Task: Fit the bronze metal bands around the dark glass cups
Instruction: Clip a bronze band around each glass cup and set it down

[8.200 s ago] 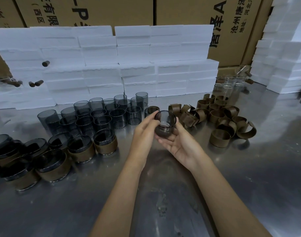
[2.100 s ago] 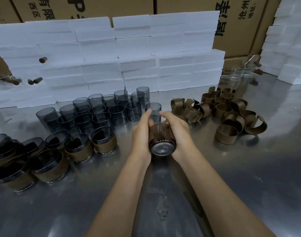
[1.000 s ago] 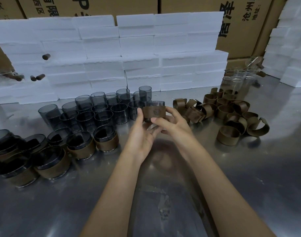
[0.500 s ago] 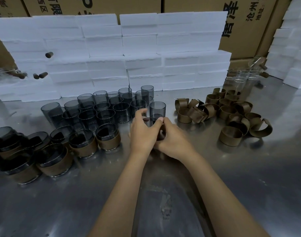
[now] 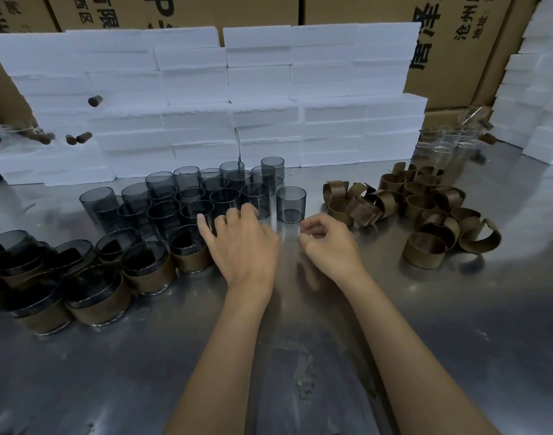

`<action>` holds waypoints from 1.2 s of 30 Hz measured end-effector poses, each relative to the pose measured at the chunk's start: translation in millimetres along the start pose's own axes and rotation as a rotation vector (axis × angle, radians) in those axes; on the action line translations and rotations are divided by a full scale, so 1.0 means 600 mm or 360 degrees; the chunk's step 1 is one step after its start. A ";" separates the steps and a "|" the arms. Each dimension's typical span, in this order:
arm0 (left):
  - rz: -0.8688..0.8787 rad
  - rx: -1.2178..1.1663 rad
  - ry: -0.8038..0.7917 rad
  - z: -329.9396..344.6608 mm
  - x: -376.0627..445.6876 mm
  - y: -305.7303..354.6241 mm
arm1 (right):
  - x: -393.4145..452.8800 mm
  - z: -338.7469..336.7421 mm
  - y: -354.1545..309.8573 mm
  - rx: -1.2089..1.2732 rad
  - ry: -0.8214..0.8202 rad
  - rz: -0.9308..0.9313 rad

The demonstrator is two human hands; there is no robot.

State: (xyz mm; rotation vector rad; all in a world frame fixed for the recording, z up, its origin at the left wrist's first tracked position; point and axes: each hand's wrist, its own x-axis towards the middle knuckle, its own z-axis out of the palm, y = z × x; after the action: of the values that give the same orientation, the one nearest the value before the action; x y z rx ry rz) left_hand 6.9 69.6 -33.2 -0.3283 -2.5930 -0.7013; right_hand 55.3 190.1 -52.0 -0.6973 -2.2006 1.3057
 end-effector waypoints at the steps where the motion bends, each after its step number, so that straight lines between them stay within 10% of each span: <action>1: -0.0025 0.0024 0.0013 0.000 0.002 -0.003 | 0.001 0.000 0.001 0.0007 -0.0001 0.0002; 11: 0.0118 -0.0230 0.0155 0.009 0.013 -0.026 | 0.003 0.006 0.018 -0.0066 -0.0037 -0.0097; 21: 0.0003 -0.0870 -0.0475 0.053 0.006 -0.015 | 0.066 0.039 0.015 -0.0759 -0.0022 -0.0205; 31: -0.0242 -0.1188 -0.0373 0.049 0.016 -0.015 | 0.090 0.053 0.008 -0.0261 0.0114 0.0001; 36: -0.0582 -0.1927 -0.0592 0.037 0.022 -0.010 | 0.020 0.040 -0.010 0.0335 0.0025 0.0093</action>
State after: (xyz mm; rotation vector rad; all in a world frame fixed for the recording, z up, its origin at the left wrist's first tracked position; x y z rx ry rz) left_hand -14.2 77.5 -46.8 -0.3354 -2.2002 -2.4947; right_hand 30.2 179.8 -55.3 -0.6918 -2.0062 1.5286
